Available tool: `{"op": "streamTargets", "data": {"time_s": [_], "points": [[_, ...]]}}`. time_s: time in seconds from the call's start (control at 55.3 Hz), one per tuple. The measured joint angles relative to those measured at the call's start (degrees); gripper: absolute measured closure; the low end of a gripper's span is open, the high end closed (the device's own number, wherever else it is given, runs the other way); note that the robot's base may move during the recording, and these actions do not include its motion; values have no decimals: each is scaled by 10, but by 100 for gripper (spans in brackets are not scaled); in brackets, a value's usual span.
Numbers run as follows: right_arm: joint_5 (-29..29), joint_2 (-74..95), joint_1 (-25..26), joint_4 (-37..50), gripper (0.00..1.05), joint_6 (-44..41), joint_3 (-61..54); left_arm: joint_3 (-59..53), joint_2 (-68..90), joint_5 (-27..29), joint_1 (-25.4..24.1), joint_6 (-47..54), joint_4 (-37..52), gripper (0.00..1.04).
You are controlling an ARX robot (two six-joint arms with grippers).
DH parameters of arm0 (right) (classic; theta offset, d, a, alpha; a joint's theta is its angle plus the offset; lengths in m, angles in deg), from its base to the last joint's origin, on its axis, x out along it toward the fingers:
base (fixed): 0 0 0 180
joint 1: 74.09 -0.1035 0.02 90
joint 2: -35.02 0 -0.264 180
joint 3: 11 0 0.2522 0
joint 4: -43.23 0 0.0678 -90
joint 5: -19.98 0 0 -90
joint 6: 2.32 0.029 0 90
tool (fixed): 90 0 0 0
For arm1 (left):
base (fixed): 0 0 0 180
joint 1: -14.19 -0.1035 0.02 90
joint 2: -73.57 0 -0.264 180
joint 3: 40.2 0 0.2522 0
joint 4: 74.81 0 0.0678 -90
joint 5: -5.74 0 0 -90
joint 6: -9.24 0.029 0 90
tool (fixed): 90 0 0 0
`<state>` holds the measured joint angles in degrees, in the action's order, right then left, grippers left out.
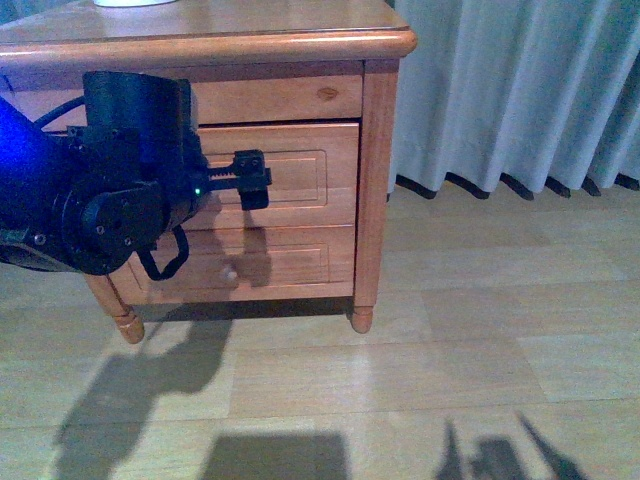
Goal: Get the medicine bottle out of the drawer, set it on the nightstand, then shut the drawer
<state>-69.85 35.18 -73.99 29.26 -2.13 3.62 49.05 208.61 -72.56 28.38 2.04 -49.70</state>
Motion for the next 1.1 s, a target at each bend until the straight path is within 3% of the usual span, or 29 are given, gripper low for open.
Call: {"op": "streamTargets", "data": {"time_s": [1.104], "points": [[0,0,0,0,7,0,0,53,57,-23,-13,-14,21,6]]}}
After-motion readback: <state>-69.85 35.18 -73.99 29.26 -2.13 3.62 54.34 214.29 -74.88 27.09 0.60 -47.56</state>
